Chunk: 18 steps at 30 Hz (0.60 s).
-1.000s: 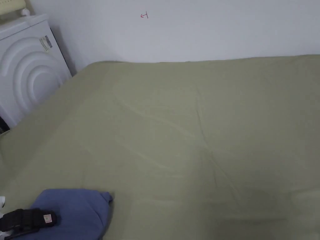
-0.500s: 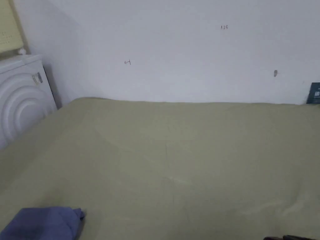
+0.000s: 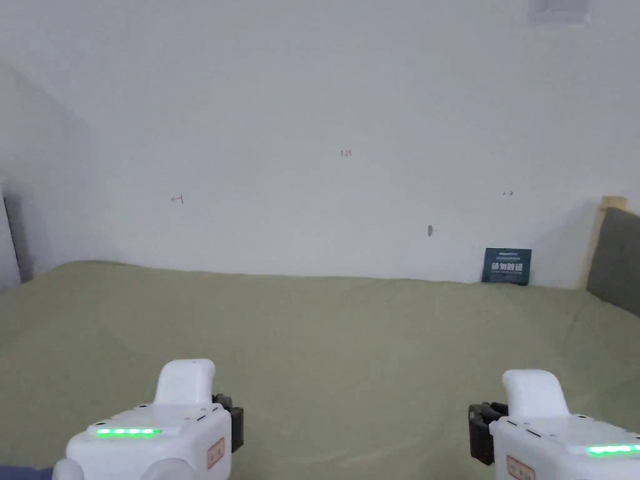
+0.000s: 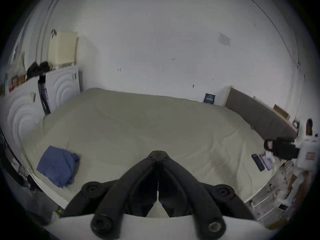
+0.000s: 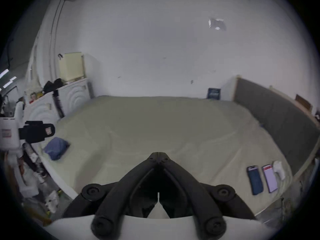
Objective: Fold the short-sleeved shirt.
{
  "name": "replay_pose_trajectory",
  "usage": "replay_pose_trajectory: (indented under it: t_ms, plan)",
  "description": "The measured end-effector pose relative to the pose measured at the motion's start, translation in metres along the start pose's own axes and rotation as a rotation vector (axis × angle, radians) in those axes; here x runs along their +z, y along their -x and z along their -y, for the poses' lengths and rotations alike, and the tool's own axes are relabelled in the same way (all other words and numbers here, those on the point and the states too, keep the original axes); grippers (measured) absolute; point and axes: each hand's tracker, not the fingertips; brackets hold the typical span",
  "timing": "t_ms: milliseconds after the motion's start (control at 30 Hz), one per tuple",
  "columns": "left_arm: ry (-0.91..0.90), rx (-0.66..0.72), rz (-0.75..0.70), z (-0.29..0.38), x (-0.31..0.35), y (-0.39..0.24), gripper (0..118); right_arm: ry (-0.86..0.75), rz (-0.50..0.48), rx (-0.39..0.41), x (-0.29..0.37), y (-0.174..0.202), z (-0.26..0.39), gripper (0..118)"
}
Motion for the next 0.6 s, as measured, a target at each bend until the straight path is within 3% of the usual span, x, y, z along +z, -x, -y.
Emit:
replay_pose_trajectory:
  t_ms: [133,433,467,500,533,567,600]
  plan:
    - [-0.072,-0.066,-0.053,-0.012,0.006,-0.040,0,-0.098,0.163,0.076,0.002,0.006,-0.010,0]
    - [-0.184,-0.093,-0.128,-0.031,0.028,-0.068,0,-0.174,0.224,0.085,0.023,0.023,-0.028,1]
    - [-0.190,-0.094,-0.123,-0.032,0.030,-0.067,7,-0.191,0.235,0.095,0.024,0.026,-0.030,8]
    - [-0.210,-0.089,-0.102,-0.033,0.032,-0.065,40,-0.218,0.269,0.116,0.026,0.029,-0.032,38]
    - [-0.237,-0.075,-0.059,-0.035,0.035,-0.065,40,-0.235,0.290,0.137,0.029,0.032,-0.033,38]
    - [-0.249,-0.058,-0.066,-0.036,0.036,-0.065,57,-0.262,0.322,0.159,0.032,0.035,-0.035,50]
    - [-0.248,-0.048,-0.081,-0.037,0.034,-0.065,92,-0.263,0.382,0.171,0.034,0.035,-0.037,74]
